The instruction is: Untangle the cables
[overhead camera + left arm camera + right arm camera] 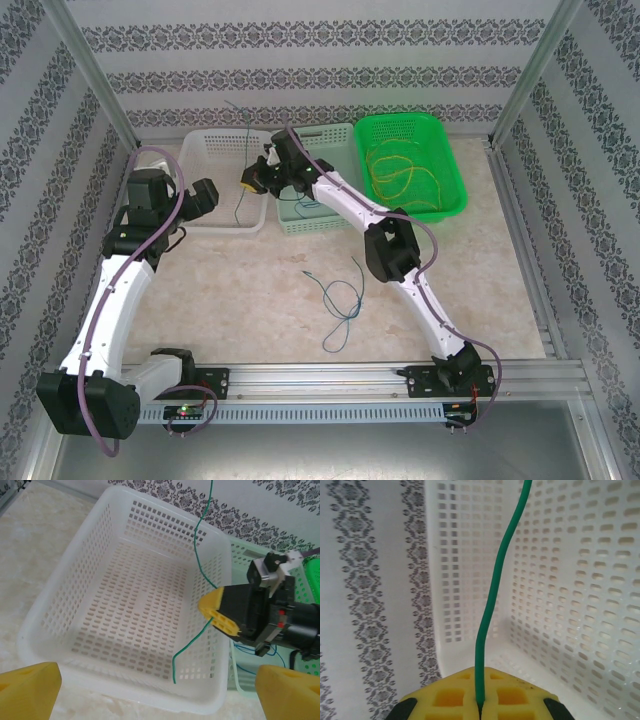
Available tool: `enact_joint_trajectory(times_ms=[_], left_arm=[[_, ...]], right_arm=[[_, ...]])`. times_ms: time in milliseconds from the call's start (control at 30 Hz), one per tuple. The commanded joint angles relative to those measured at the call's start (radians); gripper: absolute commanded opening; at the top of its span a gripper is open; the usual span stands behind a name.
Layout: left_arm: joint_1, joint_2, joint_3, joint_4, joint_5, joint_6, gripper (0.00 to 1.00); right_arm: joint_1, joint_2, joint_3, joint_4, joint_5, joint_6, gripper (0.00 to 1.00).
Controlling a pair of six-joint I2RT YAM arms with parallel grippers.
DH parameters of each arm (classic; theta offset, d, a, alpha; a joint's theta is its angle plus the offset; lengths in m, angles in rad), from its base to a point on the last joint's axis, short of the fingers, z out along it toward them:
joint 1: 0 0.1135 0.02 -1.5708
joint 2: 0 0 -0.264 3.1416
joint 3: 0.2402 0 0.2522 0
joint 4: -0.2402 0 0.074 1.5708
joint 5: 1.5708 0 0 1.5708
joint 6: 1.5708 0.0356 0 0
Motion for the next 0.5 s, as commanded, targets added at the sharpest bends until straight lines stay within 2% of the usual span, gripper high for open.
enact_joint_trajectory(times_ms=[0,200,233,300,400,433,467], left_arm=[[0.019,-0.021,-0.008,0.005,0.008,-0.012,1.00],[0.024,-0.018,-0.015,0.009,0.011,-0.013,1.00],[0.024,-0.020,-0.015,0.009,0.011,-0.014,1.00],[0.025,-0.020,-0.014,0.008,0.009,-0.012,1.00],[0.025,-0.019,-0.016,0.006,0.009,-0.009,1.00],[0.025,-0.018,-0.016,0.006,0.010,-0.009,1.00],[0.026,-0.018,-0.017,0.006,0.008,-0.009,1.00]], right_arm=[[0.015,0.043,0.032,-0.030,0.027,-0.013,0.00],[0.041,0.073,0.011,-0.070,0.047,-0.036,0.01],[0.044,0.074,0.009,-0.075,0.050,-0.039,0.04],[0.045,0.073,0.003,-0.083,0.064,-0.046,0.20],[0.043,0.067,-0.001,-0.081,0.079,-0.056,0.22],[0.042,0.065,0.003,-0.081,0.081,-0.060,0.25],[0.042,0.060,0.009,-0.087,0.088,-0.068,0.34]])
